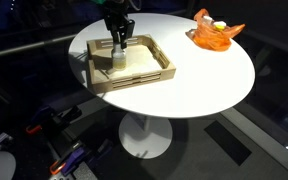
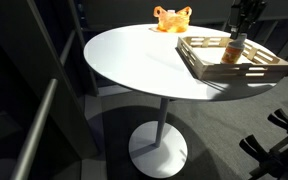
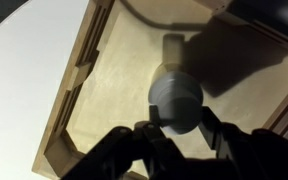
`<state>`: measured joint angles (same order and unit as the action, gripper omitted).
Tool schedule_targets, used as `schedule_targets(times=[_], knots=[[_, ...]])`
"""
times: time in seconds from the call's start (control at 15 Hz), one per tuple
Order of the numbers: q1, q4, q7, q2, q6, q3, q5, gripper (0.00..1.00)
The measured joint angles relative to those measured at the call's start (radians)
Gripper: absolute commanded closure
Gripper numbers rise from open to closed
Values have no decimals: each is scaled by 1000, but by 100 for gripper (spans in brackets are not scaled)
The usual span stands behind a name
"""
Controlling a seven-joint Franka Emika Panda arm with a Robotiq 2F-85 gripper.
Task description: Put the white lid on the white bottle
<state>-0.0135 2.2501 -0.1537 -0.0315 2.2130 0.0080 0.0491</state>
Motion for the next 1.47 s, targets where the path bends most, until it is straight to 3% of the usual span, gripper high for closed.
schedule_targets(times=[1.47], knots=[[10, 117, -2, 64, 185, -11, -64, 81]])
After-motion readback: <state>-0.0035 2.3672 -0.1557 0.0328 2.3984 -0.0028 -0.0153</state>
